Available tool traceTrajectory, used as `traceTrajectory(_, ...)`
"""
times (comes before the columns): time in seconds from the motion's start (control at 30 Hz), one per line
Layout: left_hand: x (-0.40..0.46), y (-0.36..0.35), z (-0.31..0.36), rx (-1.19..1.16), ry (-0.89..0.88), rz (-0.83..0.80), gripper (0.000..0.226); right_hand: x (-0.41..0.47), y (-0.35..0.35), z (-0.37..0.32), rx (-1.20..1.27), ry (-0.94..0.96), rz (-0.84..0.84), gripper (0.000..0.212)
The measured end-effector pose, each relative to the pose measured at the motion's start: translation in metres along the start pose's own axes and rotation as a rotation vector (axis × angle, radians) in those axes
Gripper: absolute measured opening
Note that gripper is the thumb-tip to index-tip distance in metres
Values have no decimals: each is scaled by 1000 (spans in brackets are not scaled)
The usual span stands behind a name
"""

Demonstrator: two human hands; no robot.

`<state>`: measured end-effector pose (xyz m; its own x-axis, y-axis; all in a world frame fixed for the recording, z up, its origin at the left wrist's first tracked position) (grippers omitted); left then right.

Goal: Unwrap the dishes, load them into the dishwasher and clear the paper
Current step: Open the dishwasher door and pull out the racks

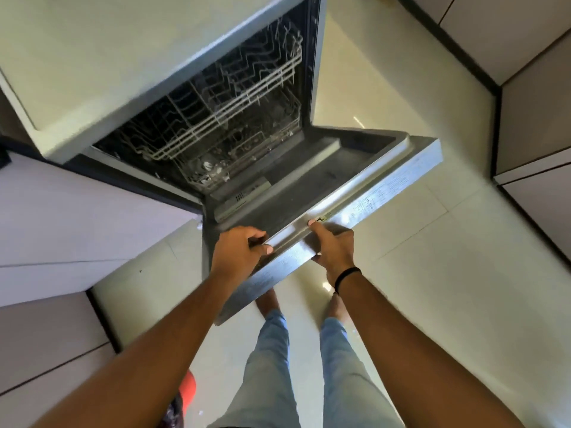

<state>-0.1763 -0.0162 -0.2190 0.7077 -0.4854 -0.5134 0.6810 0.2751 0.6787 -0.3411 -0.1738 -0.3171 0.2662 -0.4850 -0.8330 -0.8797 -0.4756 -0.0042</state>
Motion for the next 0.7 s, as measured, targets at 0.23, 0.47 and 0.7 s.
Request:
traceTrajectory(0.23,5,-63,-5,144,27,-185,29,11,49,46,39,-58,35,52)
traceTrajectory(0.47,-3,-131,-15,264,-19,-238,30,29,93,97,30,-100,147,55)
traceTrajectory(0.7,-8,-196,-26,333,-160,-290,10,53,122,149,131,-167,198,44)
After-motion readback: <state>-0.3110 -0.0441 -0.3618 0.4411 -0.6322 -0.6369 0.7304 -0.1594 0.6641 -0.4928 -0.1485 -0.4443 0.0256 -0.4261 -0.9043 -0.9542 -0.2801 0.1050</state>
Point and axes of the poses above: each hand's wrist, its own x-axis towards the middle knuckle, its own y-axis out of the back of the hand, z = x × y, the point moved 10 cm from there along x, towards the middle knuckle, and after that the axes turned 1 degree about -z, right-handed, at the moved point
